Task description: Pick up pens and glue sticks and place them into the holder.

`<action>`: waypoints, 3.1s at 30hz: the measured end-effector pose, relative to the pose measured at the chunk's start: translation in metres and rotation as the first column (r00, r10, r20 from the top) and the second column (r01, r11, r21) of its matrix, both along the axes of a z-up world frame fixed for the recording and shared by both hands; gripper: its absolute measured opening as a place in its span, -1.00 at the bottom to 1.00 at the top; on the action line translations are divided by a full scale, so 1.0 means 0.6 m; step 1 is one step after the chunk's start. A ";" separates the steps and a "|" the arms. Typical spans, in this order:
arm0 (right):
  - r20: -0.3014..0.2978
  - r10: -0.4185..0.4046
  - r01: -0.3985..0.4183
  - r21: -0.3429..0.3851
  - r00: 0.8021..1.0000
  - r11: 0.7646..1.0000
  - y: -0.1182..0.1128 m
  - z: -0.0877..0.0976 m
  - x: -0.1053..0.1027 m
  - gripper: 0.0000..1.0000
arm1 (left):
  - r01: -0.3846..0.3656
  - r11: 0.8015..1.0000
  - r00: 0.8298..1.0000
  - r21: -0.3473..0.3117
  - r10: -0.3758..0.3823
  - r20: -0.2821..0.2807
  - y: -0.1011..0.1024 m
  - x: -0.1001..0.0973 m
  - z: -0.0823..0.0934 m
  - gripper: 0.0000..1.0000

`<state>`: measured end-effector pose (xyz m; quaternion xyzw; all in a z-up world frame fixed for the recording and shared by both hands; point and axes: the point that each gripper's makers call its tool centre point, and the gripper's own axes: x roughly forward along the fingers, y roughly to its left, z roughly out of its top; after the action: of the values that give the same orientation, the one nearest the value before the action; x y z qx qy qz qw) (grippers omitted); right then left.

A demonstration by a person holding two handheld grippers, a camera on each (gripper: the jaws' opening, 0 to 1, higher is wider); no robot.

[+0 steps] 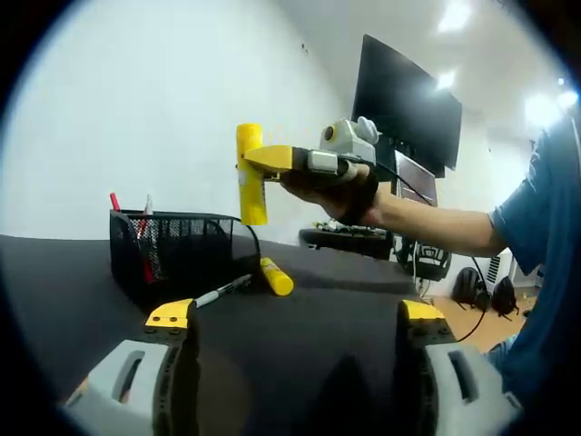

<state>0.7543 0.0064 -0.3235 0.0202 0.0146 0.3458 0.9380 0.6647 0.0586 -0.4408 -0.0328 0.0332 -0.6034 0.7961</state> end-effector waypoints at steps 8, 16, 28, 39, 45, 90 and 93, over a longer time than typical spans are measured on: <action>0.011 -0.074 0.073 0.043 0.997 0.996 0.017 -0.010 0.032 -0.65 | 0.002 1.000 1.000 -0.003 -0.002 0.000 0.001 -0.005 0.001 0.71; 0.009 -0.130 0.128 0.092 0.992 0.987 0.034 -0.033 0.062 -0.65 | 0.003 1.000 1.000 -0.003 -0.003 -0.002 0.000 -0.005 0.001 0.71; -0.028 -0.196 0.198 0.154 0.980 0.968 0.046 -0.071 0.104 -0.65 | 0.004 1.000 1.000 -0.007 -0.004 -0.004 0.002 -0.015 0.003 0.71; -0.014 -0.214 0.214 0.095 0.977 0.972 0.061 -0.094 0.121 -0.65 | 0.006 1.000 1.000 -0.010 -0.006 -0.006 0.002 -0.016 0.004 0.71; -0.022 -0.229 0.230 0.102 0.973 0.968 0.058 -0.102 0.127 -0.65 | 0.007 1.000 1.000 -0.009 -0.007 -0.006 0.002 -0.014 0.004 0.71; -0.127 -0.264 0.259 -0.057 0.956 0.964 0.046 -0.122 0.129 -0.67 | 0.006 1.000 1.000 0.003 -0.006 0.000 0.001 -0.011 0.000 0.70; -0.156 -0.269 0.257 -0.095 0.950 0.962 0.052 -0.133 0.134 -0.67 | 0.006 1.000 1.000 0.001 -0.006 0.000 0.001 -0.011 0.001 0.70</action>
<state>0.8347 0.0375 -0.4033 0.0166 0.1032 0.2142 0.9712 0.6579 0.0590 -0.4404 -0.0324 0.0339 -0.6056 0.7944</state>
